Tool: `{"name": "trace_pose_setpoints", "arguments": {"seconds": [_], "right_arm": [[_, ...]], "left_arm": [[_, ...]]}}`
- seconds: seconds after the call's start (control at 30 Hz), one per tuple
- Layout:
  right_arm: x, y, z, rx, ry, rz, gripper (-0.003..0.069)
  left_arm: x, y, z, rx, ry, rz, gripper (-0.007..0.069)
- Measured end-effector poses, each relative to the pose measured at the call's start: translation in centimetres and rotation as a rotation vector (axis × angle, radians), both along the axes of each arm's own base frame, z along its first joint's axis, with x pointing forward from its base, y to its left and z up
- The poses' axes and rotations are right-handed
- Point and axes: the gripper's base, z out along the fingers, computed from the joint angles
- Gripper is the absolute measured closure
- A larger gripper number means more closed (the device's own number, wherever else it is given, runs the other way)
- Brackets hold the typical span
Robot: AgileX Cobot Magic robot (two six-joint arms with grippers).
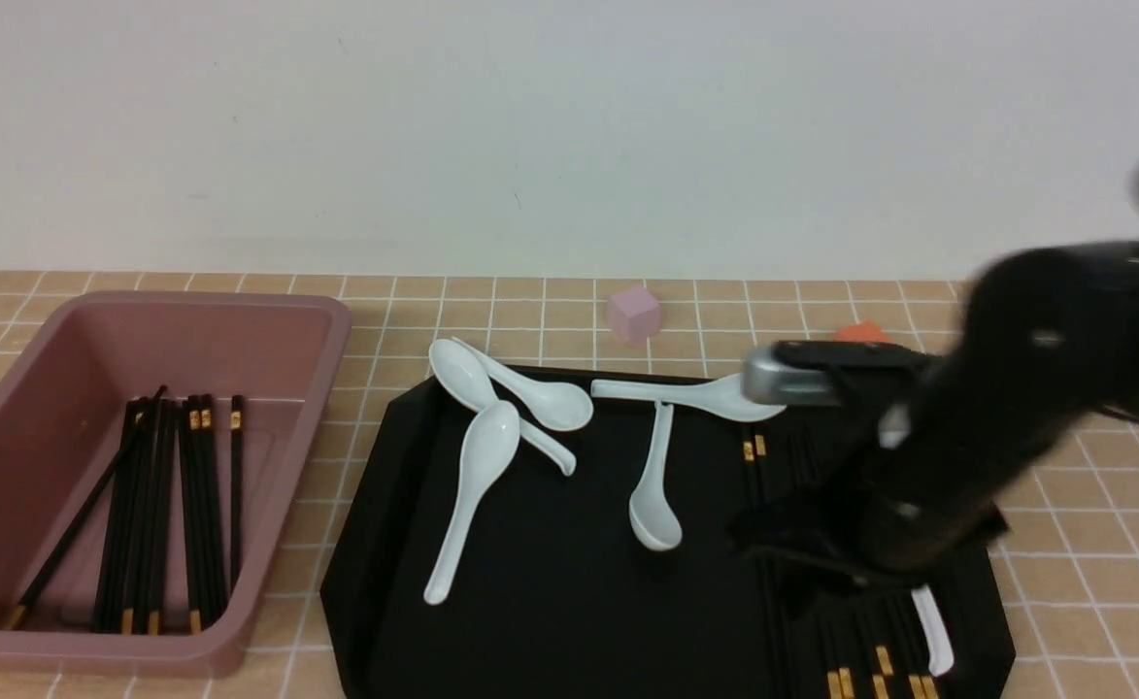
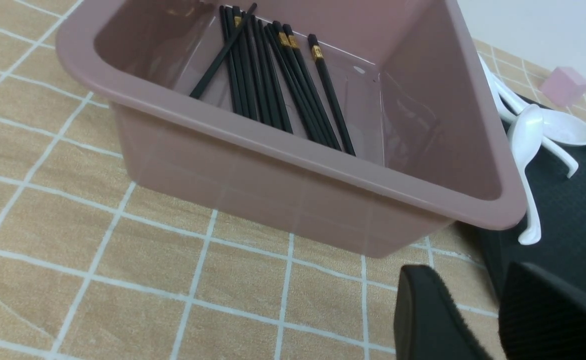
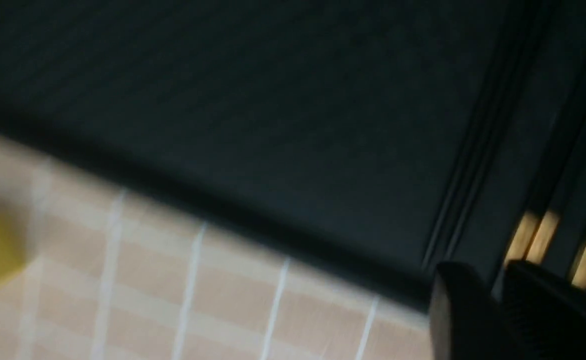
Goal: On brown tablecloth take chopsticks from black tray and put them in box.
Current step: 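Move the gripper over the chopsticks on the black tray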
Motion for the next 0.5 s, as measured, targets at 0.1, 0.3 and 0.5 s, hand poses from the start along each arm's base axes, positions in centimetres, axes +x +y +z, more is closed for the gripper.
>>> {"name": "trace_pose_setpoints", "arguments": {"seconds": [0.1, 0.3, 0.5], "right_arm": [[1.9, 0.9, -1.2, -0.076, -0.003, -0.038, 0.0389], [4.3, 1.7, -3.7, -0.152, 0.008, -0.073, 0.0281], [5.2, 2.2, -5.9, -0.159, 0.016, -0.074, 0.0276]], "left_arm": [[0.0, 0.0, 0.0, 0.0, 0.0, 0.0, 0.0386], [0.0, 0.0, 0.0, 0.0, 0.0, 0.0, 0.0386], [0.0, 0.0, 0.0, 0.0, 0.0, 0.0, 0.0386]]}}
